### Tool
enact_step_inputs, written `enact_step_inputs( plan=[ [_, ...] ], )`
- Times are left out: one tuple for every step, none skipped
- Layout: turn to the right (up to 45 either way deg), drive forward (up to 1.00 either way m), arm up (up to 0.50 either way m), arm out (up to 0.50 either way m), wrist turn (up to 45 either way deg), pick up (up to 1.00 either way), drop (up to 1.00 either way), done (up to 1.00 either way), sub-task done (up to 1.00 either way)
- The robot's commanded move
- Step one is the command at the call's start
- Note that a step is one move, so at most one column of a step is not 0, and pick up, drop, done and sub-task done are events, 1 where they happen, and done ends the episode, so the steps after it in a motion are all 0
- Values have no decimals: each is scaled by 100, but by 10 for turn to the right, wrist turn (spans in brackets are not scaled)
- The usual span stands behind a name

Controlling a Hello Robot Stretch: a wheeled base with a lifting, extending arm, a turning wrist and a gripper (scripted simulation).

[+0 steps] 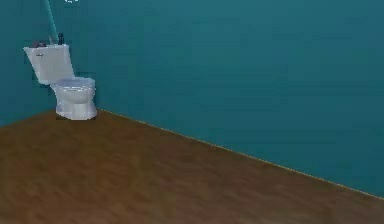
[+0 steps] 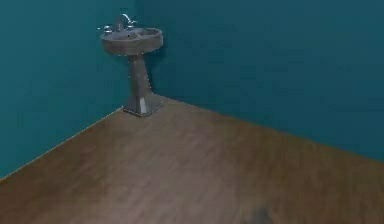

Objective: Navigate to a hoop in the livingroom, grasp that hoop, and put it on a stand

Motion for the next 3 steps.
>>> enact_step_inputs(
  plan=[
    [-450,0,0,0,0,0,0,0,0],
    [-450,0,0,0,0,0,0,0,0],
    [-450,0,0,0,0,0,0,0,0]
  ],
)
